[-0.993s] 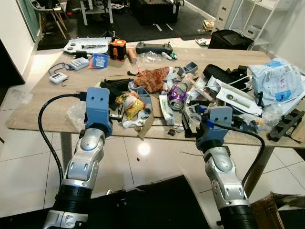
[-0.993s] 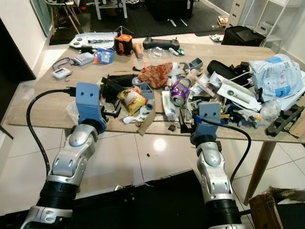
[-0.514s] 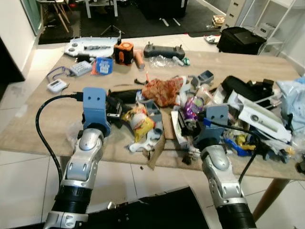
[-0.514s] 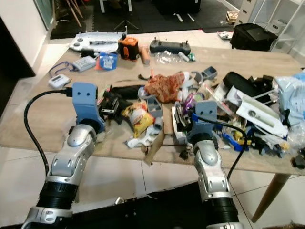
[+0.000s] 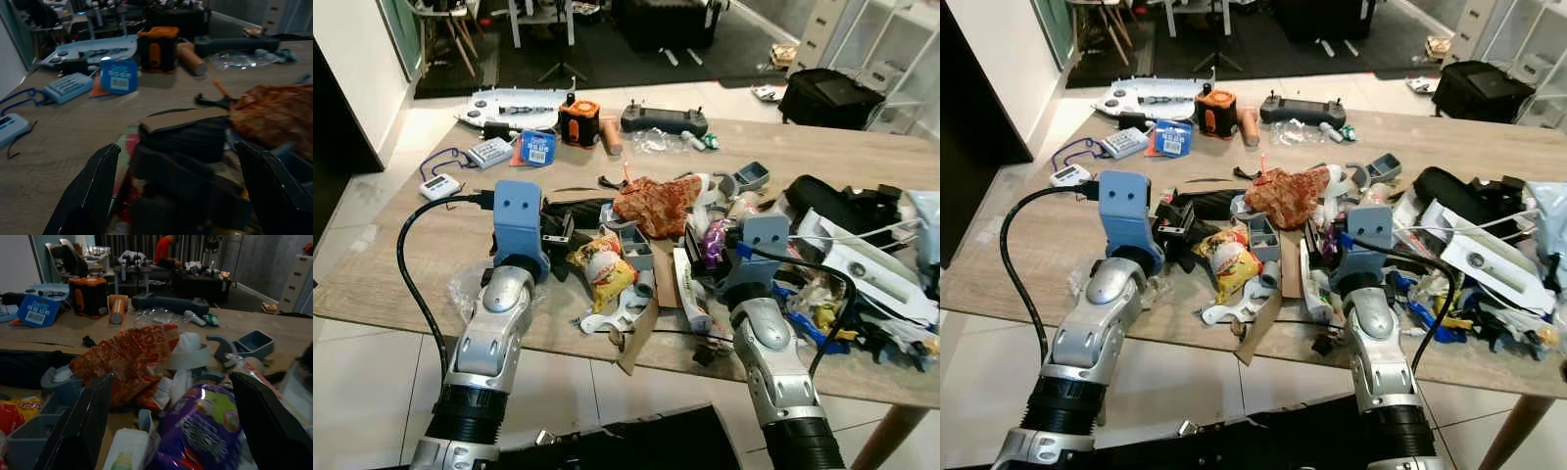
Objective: Picking trash to rubbish bin
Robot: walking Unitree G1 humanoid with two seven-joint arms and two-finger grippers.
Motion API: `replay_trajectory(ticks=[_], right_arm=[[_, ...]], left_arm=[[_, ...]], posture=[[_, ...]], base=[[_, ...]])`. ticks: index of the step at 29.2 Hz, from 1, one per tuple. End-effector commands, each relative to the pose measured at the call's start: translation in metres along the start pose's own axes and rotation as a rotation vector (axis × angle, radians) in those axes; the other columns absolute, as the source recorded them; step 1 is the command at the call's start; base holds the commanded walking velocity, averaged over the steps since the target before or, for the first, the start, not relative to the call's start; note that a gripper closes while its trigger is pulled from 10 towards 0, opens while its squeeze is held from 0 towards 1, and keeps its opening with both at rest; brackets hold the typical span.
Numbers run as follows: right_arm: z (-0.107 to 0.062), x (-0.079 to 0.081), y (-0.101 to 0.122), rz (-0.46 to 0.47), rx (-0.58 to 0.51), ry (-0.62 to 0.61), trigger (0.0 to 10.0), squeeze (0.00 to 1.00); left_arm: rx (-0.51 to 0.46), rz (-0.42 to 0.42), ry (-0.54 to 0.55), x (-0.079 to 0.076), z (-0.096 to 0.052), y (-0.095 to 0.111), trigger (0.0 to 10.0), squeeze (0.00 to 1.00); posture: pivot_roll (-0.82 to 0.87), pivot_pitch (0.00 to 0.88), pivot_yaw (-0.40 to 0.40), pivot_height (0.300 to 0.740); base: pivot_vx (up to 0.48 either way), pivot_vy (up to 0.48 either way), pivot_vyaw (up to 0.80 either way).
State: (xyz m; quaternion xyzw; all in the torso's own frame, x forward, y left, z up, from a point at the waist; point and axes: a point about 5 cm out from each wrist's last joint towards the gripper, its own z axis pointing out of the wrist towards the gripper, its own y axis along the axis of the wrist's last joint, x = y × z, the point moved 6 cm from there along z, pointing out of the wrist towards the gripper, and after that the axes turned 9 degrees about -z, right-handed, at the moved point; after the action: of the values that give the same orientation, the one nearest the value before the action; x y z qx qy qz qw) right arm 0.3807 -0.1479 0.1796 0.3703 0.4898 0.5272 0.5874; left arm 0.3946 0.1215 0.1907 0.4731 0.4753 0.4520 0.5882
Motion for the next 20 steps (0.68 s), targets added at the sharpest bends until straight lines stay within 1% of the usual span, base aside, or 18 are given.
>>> replay_trajectory(ticks=[1, 11, 17, 18, 20], right_arm=[[-0.0035, -0.0001, -0.0061, 0.007, 0.023, -0.002, 10.0, 0.00], [-0.0030, 0.0025, -0.0048, 0.011, 0.028, 0.005, 10.0, 0.00], [-0.0027, 0.0030, -0.0050, 0.007, 0.033, 0.008, 10.0, 0.00], [-0.0026, 0.0033, -0.0048, 0.004, 0.034, 0.011, 10.0, 0.00], [-0.0021, 0.0045, -0.0031, -0.004, 0.032, 0.020, 10.0, 0.00]], left_arm=[[0.019, 0.011, -0.010, -0.0003, -0.0025, -0.0046, 10.0, 0.00], [0.036, 0.031, -0.045, -0.0064, -0.0040, -0.0083, 10.0, 0.00], [0.049, 0.045, -0.050, -0.0070, -0.0031, -0.0105, 10.0, 0.00], [0.056, 0.023, -0.044, -0.0063, -0.0030, -0.0119, 10.0, 0.00], [0.062, 0.019, -0.039, -0.0051, -0.0027, -0.0130, 10.0, 0.00]], posture=[[0.02, 0.106, 0.015, 0.740], [0.02, 0.098, 0.018, 0.740], [0.02, 0.087, 0.021, 0.740], [0.02, 0.087, 0.021, 0.740], [0.02, 0.087, 0.021, 0.740]], base=[[0.000, 0.000, 0.00], [0.000, 0.000, 0.00], [0.000, -0.407, 0.00], [0.000, 0.000, 0.00], [0.000, 0.000, 0.00]])
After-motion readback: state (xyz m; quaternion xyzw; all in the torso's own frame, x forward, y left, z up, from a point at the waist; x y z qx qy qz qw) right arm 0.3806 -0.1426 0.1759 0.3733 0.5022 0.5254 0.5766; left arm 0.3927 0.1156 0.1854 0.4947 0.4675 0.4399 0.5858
